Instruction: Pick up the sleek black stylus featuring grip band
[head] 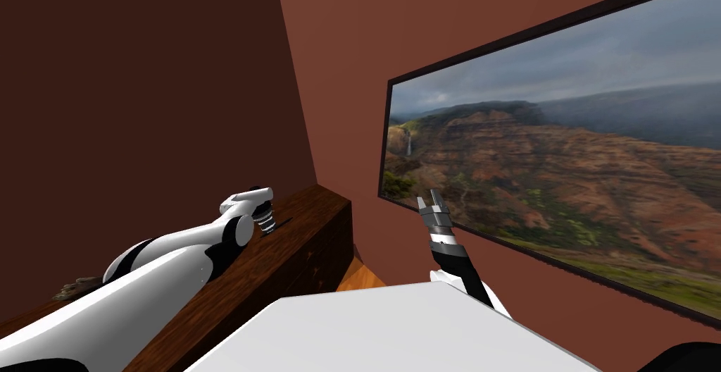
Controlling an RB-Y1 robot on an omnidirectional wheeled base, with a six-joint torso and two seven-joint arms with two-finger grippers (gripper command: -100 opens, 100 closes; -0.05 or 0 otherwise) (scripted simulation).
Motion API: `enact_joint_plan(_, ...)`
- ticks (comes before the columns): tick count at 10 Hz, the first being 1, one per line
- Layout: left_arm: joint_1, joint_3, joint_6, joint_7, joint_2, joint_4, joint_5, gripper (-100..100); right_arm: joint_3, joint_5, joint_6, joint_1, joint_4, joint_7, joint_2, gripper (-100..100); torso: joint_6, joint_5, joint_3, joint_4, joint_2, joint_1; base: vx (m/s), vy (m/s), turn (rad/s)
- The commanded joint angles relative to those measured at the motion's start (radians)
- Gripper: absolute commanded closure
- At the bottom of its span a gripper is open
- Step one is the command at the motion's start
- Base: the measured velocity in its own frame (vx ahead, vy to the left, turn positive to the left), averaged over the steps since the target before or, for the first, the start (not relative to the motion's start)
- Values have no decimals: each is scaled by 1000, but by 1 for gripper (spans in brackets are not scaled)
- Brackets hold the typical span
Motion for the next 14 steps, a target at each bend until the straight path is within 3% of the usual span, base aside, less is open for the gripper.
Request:
enact_joint_plan(1,1,20,10,2,-11,-17,-28,100,0,0,0,0,0,0,0,0,0,0,0,0,0,0,-16,14,-5)
enact_joint_plan(2,-20,57,9,1,-21,-2,-69,100,0,0,0,0,0,0,0,0,0,0,0,0,0,0,-20,17,1)
enact_joint_plan(3,-20,57,9,1,-21,-2,-75,100,0,0,0,0,0,0,0,0,0,0,0,0,0,0,-15,16,-6)
enact_joint_plan(4,-40,94,7,-1,-30,13,-114,100,0,0,0,0,0,0,0,0,0,0,0,0,0,0,-20,18,4)
enact_joint_plan(5,-40,94,7,-1,-30,13,-122,100,0,0,0,0,0,0,0,0,0,0,0,0,0,0,-15,15,-5)
enact_joint_plan(6,-61,131,6,-2,-40,27,-162,100,0,0,0,0,0,0,0,0,0,0,0,0,0,0,-21,20,2)
enact_joint_plan(7,-61,131,6,-2,-40,27,-169,100,0,0,0,0,0,0,0,0,0,0,0,0,0,0,-16,16,-6)
enact_joint_plan(8,-81,168,5,-4,-49,42,-209,100,0,0,0,0,0,0,0,0,0,0,0,0,0,0,-19,17,4)
enact_joint_plan(10,-81,168,5,-4,-49,42,-216,100,0,0,0,0,0,0,0,0,0,0,0,0,0,0,-11,10,-4)
enact_joint_plan(11,-102,205,4,-5,-59,57,-263,100,0,0,0,0,0,0,0,0,0,0,0,0,-1,-1,-13,14,5)
enact_joint_plan(13,-95,200,11,-6,-60,45,-256,100,0,0,0,0,0,0,0,0,0,0,0,0,0,-1,-10,7,-6)
enact_joint_plan(14,-98,201,8,-5,-59,50,-258,0,0,0,0,0,0,0,0,0,0,0,0,0,-1,-1,0,0,0)
